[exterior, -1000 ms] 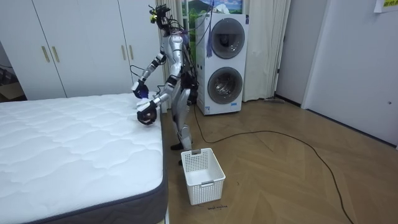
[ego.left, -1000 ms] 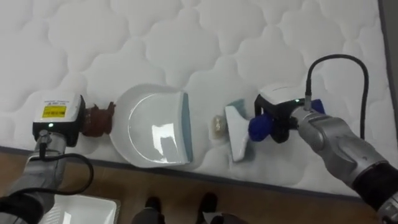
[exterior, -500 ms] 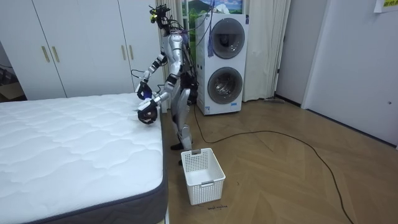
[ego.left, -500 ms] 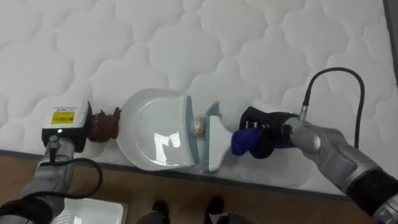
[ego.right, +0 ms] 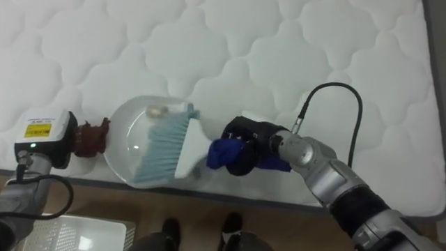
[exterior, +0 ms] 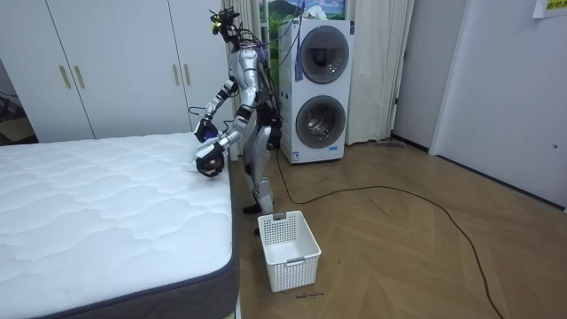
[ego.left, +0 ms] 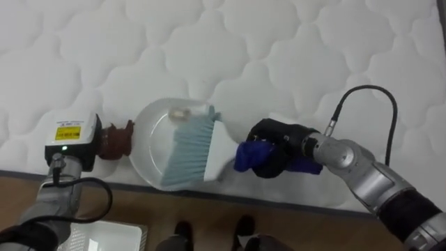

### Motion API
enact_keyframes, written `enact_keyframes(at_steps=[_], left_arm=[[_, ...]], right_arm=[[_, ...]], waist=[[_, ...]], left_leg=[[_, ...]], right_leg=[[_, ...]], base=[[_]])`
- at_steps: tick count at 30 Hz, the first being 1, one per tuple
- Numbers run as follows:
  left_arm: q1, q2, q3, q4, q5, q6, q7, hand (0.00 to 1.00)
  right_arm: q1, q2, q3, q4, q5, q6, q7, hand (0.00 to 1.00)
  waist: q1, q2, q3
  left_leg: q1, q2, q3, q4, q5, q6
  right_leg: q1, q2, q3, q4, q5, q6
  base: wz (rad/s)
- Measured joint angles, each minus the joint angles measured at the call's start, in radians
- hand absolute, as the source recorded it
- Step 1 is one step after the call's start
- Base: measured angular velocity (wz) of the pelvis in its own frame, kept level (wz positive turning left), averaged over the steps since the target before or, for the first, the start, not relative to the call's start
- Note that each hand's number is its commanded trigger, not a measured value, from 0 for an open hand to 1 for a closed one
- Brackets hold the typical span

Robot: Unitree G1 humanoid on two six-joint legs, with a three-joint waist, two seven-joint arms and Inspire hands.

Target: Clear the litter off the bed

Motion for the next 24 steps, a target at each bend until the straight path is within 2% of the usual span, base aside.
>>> enact_keyframes(at_steps=[15, 21, 24], left_arm=[[0.009, -0.011, 0.009, 0.002, 0.0, -0.011, 0.0, 1.0], [0.026, -0.011, 0.038, 0.002, -0.003, -0.036, 0.003, 1.0], [0.027, -0.011, 0.037, 0.004, -0.004, -0.048, 0.028, 1.0]], right_arm=[[0.001, 0.016, -0.039, 0.008, 0.0, -0.008, -0.015, 1.0], [0.015, 0.017, -0.054, 0.008, 0.009, -0.011, -0.054, 1.0], [0.015, 0.018, -0.078, 0.016, 0.089, -0.022, -0.097, 1.0]], waist=[[-0.004, -0.001, -0.0007], [-0.004, -0.002, -0.0013], [-0.007, -0.002, -0.0014]], left_leg=[[0.004, -0.012, 0.001, 0.0, 0.001, 0.002], [0.01, -0.012, 0.003, 0.002, 0.002, 0.004], [0.012, -0.013, 0.002, 0.002, 0.004, 0.006]], right_leg=[[0.003, -0.012, 0.001, -0.002, -0.001, 0.01], [0.007, -0.011, 0.007, -0.002, -0.001, 0.01], [0.01, -0.011, 0.007, -0.002, 0.0, 0.011]], base=[[0.0], [-0.01], [0.01]])
